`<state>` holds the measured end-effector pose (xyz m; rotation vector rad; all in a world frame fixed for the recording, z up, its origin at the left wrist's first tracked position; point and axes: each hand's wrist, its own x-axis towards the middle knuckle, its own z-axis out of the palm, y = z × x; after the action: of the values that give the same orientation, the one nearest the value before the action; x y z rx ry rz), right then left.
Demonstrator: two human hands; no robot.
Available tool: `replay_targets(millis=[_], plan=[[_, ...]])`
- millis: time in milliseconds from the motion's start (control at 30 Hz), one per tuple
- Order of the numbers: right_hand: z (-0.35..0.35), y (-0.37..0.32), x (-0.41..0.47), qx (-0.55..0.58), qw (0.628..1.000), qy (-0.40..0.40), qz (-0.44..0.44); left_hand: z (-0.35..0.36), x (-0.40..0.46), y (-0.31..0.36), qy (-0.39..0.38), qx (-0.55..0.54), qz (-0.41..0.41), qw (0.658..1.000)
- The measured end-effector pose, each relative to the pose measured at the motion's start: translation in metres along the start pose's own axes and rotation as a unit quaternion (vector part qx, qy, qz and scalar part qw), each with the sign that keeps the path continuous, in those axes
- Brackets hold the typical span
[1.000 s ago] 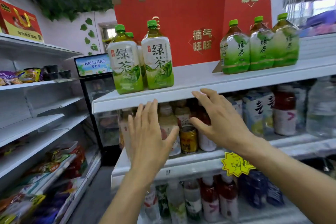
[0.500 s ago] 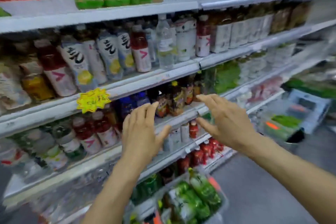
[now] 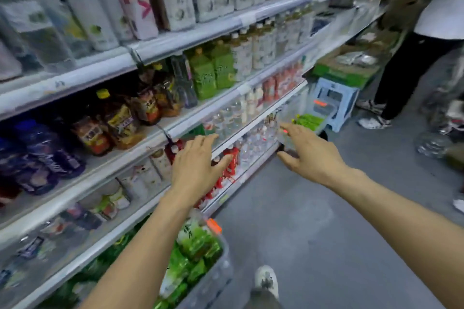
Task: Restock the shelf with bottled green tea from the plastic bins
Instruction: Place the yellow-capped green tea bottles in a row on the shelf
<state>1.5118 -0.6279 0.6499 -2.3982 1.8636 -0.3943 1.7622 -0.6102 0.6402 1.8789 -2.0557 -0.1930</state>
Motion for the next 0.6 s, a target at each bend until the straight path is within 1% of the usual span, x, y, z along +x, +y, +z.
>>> replay_targets(millis=[100,200,333,400,500,600], plan=[[0.010,0.056,0.038,0.006,0.999,-0.020,0.029,0.037,0.058,0.024,-0.027,0.006,0.006,1.000],[0.022,0.118,0.093,0.007,0.998,-0.041,0.056,0.080,0.124,0.047,-0.067,-0.013,0.003,0.998],[0.031,0.204,0.172,-0.014,0.988,-0.121,0.091,0.130,0.219,0.072,-0.124,-0.057,-0.028,0.990],[0.029,0.242,0.208,-0.019,0.984,-0.139,0.112,0.148,0.264,0.085,-0.140,-0.070,-0.025,0.987],[0.028,0.289,0.252,-0.016,0.978,-0.156,0.135,0.173,0.323,0.104,-0.171,-0.089,-0.036,0.981],[0.039,0.332,0.287,-0.015,0.972,-0.179,0.148,0.198,0.365,0.119,-0.202,-0.133,-0.053,0.969]])
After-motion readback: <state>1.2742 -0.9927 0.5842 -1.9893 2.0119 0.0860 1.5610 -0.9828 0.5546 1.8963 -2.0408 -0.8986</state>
